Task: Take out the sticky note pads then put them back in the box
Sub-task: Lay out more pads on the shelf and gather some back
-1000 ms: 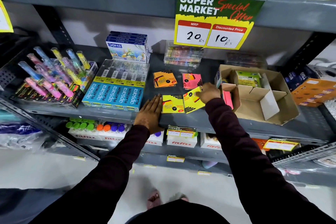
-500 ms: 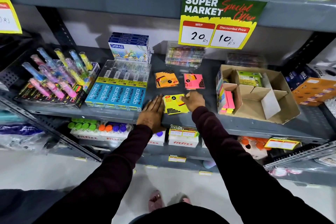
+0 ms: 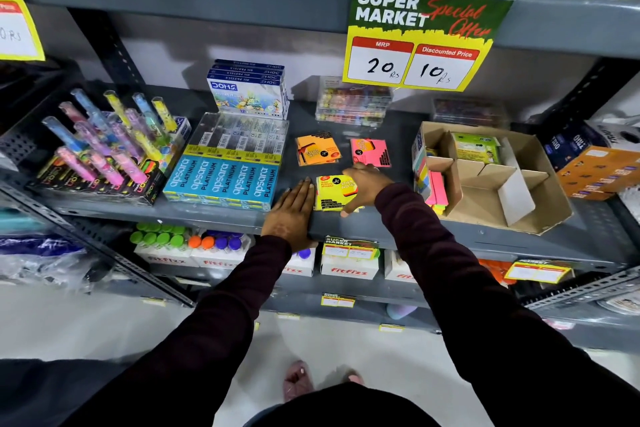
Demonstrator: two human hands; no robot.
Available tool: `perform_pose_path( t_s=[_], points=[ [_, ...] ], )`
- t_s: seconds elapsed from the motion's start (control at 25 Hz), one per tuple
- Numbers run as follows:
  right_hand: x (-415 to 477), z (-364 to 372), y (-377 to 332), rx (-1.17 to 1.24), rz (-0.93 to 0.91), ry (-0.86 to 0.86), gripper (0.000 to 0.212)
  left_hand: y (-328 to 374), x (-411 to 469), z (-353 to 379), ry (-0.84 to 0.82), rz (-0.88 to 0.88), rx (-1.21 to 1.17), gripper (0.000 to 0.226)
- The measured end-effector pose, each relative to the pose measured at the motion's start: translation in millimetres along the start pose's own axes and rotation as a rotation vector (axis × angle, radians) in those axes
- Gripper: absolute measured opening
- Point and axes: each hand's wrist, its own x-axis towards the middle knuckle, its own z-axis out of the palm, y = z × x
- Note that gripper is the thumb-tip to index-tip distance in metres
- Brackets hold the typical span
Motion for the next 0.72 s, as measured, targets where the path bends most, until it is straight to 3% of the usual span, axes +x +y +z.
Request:
perform_pose_path(
  t_s=[0.36, 0.52, 0.72],
  points=[
    [-23.0, 2.7, -2.9, -0.107, 0.084, 0.157, 0.085, -0.3, -2.7, -3.3, 0.017, 0.013, -0.051, 0.115],
    [-63.3, -11.5, 0.3, 0.011, 0.240, 0.375, 0.075, 0.3, -1.0, 0.6, -0.002, 0.010, -0.014, 0.114],
    [-123.4, -25.4, 60.4, 0.250, 0.613, 0.700, 0.064, -1.5, -1.1, 4.3, 0.008, 0.012, -0.014, 0.109]
  ],
)
